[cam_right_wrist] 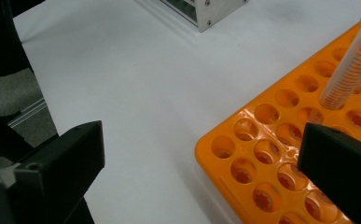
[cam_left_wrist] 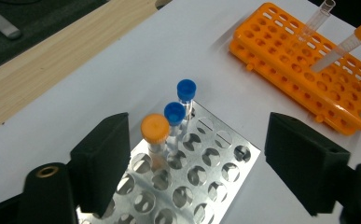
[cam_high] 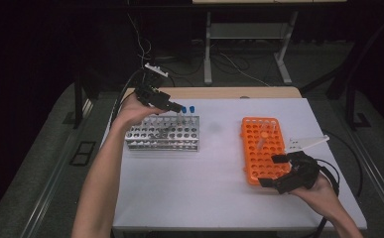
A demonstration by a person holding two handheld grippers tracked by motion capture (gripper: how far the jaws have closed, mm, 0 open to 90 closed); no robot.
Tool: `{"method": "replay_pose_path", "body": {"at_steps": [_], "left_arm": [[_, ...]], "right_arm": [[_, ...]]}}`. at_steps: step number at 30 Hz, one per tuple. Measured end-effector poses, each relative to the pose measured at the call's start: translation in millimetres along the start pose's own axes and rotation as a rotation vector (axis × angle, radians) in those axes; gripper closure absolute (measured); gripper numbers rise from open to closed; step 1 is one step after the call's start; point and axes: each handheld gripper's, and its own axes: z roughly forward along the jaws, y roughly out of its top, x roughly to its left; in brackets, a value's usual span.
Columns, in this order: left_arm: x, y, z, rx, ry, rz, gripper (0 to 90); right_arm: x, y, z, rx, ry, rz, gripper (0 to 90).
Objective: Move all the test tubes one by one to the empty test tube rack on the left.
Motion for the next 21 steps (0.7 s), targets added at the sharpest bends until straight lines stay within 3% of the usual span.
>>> {"method": "replay_pose_path", "body": {"at_steps": [7,11,21], "left_arm": [[-14.5,-7.7,-14.4,-0.044,0.023,-0.004,11.7],[-23.9,-14.7,-20.0,-0.065,0.043,-0.011,0.8],[-44.3,-42.9,-32.4,-0.107,0.049,0.005,0.0]], "right_arm": [[-4.3,1.6,-0.8,0.001,-0.011,0.008,0.3],[-7.3,2.6,-0.5,-0.002,-0.016,0.016,0.3],[-18.2,7.4,6.5,0.017,-0.035,0.027,0.3]]}}
